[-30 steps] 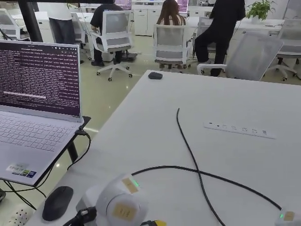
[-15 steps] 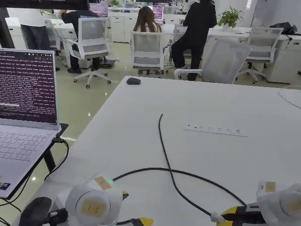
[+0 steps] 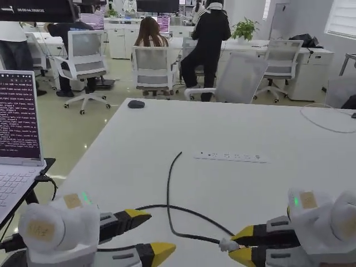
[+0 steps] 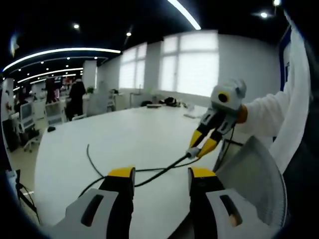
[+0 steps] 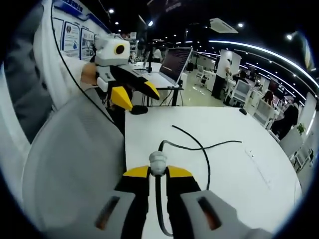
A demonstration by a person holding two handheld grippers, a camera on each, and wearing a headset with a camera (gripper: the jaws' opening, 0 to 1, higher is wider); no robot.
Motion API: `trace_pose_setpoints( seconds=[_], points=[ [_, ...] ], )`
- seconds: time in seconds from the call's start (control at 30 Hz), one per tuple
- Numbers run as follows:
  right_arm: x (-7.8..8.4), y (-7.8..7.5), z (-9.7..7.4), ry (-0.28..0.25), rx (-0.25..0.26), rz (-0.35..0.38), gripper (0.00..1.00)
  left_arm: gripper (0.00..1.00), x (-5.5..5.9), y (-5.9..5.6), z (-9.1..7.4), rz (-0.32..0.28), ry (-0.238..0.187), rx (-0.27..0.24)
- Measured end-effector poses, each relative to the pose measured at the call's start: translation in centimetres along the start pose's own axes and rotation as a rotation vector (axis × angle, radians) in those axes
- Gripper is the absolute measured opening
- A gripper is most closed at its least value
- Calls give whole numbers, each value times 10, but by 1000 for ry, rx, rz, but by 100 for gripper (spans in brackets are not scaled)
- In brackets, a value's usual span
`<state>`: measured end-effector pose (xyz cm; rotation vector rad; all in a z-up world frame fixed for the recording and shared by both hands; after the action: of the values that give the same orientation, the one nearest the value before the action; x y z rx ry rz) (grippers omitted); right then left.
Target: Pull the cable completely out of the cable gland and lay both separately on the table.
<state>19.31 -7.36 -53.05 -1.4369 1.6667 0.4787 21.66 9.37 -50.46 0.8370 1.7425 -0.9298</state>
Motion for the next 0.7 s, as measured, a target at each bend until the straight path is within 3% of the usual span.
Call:
trace_pose_setpoints(
  seconds=[0.13,0.23,0.33,0.43,0.47,0.57,0.7],
  points=[
    [-18,4,-4,-34,-18,-77,9,36,-9,-19,9,-5,0,178],
    [-28,7,-6,-66,-25,-118,9,36,-11,-23,13,10,-12,227],
    [-37,9,-9,-105,-30,-158,9,34,-14,-31,16,-15,-21,311],
    [-44,11,-12,-130,-33,-179,9,33,-12,-36,17,11,10,340],
    [-47,13,-13,-142,-40,-187,9,33,-13,-36,17,14,-2,345],
    [-53,16,-14,-177,-43,-220,9,33,-19,-38,16,-64,-49,379],
    [-61,17,-16,-217,-43,-247,9,31,-17,-40,16,-27,-32,404]
  ],
)
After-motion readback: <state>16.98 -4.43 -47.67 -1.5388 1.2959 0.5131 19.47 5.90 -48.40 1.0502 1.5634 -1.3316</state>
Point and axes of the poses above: the centre of the closed fingertips' face, and the gripper's own axes: z roughly forward along the fingers, y roughly to its left, x roughly out of its underside, the point moved 5 cm from there along -z, roughly backward along the fingers, and after that the axes turned 8 degrees about -z, right-handed, at the moved point
